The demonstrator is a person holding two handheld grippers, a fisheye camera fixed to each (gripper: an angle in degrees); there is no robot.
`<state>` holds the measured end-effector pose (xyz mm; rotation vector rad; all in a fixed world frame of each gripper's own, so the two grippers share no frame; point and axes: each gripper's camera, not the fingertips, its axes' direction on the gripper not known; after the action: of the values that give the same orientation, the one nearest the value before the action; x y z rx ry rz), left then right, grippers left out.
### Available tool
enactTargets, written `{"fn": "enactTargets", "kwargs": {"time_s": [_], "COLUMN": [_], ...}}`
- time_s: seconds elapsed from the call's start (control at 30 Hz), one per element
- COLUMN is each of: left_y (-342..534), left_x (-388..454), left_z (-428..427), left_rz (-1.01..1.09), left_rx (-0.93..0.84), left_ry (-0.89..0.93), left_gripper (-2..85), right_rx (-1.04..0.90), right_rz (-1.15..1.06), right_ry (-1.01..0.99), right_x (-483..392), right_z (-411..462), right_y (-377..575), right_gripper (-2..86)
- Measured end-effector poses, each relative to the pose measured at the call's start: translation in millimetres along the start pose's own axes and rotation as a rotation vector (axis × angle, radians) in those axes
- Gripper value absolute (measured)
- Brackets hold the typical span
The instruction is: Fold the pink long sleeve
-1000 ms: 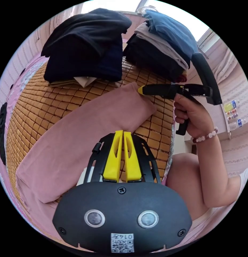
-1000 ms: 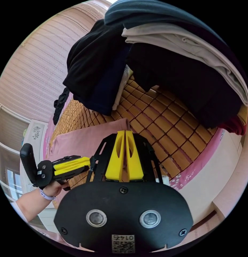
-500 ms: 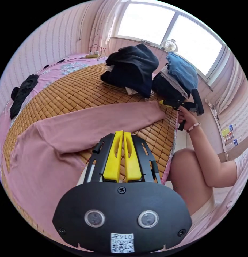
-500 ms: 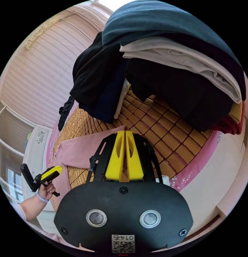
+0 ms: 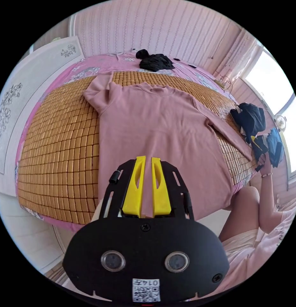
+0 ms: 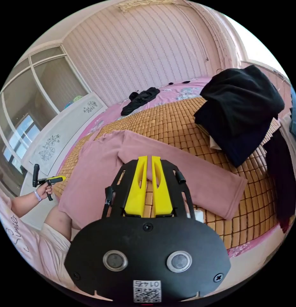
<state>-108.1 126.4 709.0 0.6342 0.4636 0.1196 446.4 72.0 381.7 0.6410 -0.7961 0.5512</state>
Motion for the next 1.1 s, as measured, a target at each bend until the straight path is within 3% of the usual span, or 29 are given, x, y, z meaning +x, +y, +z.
{"fn": "enactTargets", "kwargs": {"time_s": [0.13, 0.2, 0.4, 0.6, 0.7, 0.83, 0.97, 1.1], "left_y": [45, 57, 57, 35, 27, 25, 24, 29], "left_x": [-40, -52, -72, -80, -79, -72, -84, -98], "left_z": [-21, -27, -45, -53, -60, -58, -70, -85], "left_rz": [-0.088, -0.105, 0.027, 0.123, 0.163, 0.294, 0.3, 0.327], "left_rx": [0.023, 0.035, 0.094, 0.18, 0.139, 0.033, 0.014, 0.047], "left_ry": [0.017, 0.025, -0.007, -0.002, -0.006, -0.151, -0.098, -0.06], "left_gripper": [2.0, 2.3, 5.4, 6.3, 6.3, 6.6, 6.8, 6.8], "right_rx": [-0.211, -0.278, -0.471, -0.398, -0.384, -0.455, -0.509, -0.359], "right_rz": [-0.046, -0.097, -0.285, -0.473, -0.594, -0.707, -0.733, -0.798], "right_ry": [-0.324, -0.392, -0.344, -0.141, -0.055, 0.015, 0.111, 0.457], "right_x": [-65, -99, -213, -326, -381, -443, -479, -498], "right_z": [100, 140, 266, 391, 471, 605, 722, 818], "right_y": [8, 9, -7, -34, -45, -49, -47, -23], "right_gripper": [2.2, 2.8, 5.6, 6.2, 6.9, 6.5, 9.3, 9.2]}}
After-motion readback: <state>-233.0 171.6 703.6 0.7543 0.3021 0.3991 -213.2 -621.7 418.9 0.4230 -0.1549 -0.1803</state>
